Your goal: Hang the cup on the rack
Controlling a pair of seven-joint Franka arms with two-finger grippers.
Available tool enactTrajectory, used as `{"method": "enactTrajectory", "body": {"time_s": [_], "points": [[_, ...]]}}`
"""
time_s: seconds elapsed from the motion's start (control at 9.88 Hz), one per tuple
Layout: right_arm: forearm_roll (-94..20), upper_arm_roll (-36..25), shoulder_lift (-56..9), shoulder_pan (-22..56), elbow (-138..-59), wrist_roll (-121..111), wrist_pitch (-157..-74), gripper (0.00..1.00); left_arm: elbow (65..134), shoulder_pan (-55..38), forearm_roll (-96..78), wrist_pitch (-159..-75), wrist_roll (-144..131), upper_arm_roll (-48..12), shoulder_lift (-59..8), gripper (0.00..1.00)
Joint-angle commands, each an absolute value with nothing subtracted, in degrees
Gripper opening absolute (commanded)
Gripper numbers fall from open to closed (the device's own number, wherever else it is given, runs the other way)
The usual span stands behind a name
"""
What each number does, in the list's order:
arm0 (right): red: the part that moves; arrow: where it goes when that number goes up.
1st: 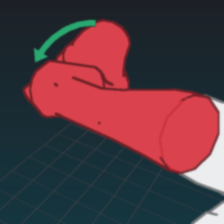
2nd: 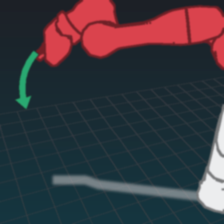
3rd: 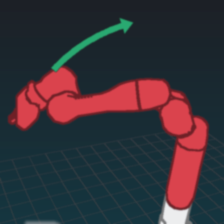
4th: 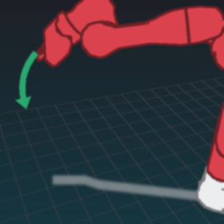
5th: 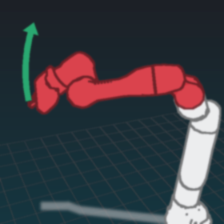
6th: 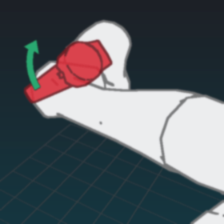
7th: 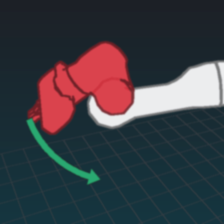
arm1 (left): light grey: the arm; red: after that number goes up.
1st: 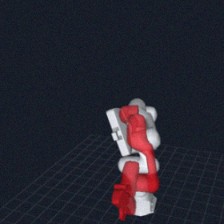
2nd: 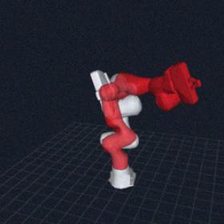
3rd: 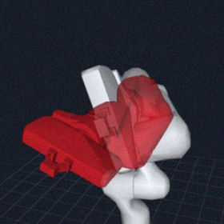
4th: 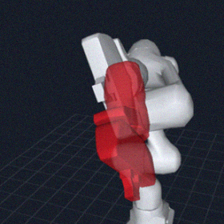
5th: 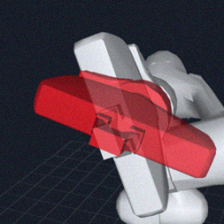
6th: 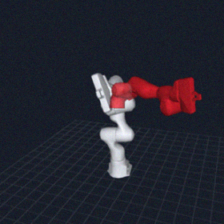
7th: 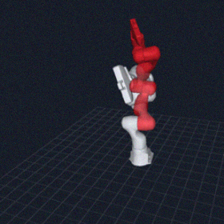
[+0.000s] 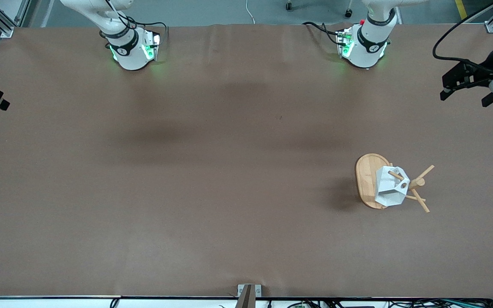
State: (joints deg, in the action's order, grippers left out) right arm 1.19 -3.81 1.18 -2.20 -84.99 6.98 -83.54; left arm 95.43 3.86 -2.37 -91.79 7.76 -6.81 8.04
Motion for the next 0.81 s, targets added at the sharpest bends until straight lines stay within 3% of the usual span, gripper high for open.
{"method": "enactTrajectory", "body": {"time_s": [0.0,0.71], "points": [[0.35,-3.78,1.41,-2.72,-84.90,6.06,-83.06,1.00,100.01,1.25,-0.97,-92.46,4.94,-5.89,10.63,1.00],[0.35,-3.78,1.41,-2.72,-84.90,6.06,-83.06,1.00,96.25,0.70,-0.79,-89.13,4.04,-5.36,8.97,1.00]]}}
